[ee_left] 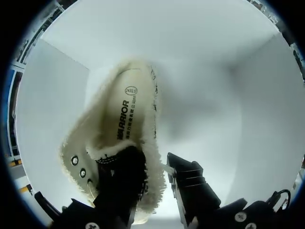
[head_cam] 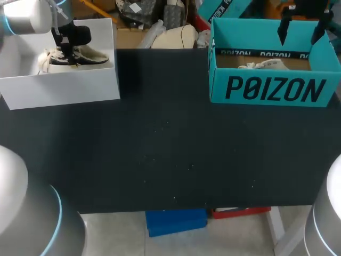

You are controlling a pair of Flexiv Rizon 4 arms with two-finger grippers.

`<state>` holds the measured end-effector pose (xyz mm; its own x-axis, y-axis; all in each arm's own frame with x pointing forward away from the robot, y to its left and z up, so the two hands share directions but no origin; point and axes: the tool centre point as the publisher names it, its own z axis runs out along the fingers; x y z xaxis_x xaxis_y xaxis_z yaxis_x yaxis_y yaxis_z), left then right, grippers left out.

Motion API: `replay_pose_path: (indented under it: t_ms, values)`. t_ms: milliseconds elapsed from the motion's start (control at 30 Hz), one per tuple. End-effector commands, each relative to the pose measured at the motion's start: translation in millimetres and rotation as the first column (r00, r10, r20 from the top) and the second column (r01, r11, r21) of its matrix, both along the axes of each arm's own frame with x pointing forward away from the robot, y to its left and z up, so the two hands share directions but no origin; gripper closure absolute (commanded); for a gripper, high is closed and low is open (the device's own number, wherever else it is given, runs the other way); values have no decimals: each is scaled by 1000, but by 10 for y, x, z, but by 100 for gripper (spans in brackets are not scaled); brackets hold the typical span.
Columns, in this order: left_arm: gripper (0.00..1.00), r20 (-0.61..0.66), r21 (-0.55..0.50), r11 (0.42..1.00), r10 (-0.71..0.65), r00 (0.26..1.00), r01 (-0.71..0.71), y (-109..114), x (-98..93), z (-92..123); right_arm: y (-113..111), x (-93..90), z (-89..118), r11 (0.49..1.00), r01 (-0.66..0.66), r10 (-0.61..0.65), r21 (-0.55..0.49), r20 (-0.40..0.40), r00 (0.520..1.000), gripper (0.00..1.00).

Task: Take the shoe out of the shoebox, open the shoe tongue, remove and reinsert the insole, then place the shoe into the shoebox

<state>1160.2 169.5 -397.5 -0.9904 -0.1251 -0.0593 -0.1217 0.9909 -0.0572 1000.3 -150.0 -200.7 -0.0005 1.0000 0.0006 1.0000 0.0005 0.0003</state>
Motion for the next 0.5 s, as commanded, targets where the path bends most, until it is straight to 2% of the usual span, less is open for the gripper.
replay_pose_path:
  t_ms: [33,267,300,433,500]
  values:
    - [75,12,7,1000,-6,1000,6,11,67,-101,-1,0,2,1000,0,0,0,0,1000,0]
    - [80,13,7,1000,-2,1000,2,-5,97,-146,-1,0,2,1000,0,0,0,0,1000,0]
    - [82,13,7,1000,-4,1000,4,-7,101,-150,-1,0,2,1000,0,0,0,0,1000,0]
    - [100,16,8,1000,-11,1000,10,-7,118,-161,-1,0,2,1000,0,0,0,0,1000,0]
    - [100,15,12,1000,-17,1000,17,-9,122,-171,-1,0,2,1000,0,0,0,0,1000,0]
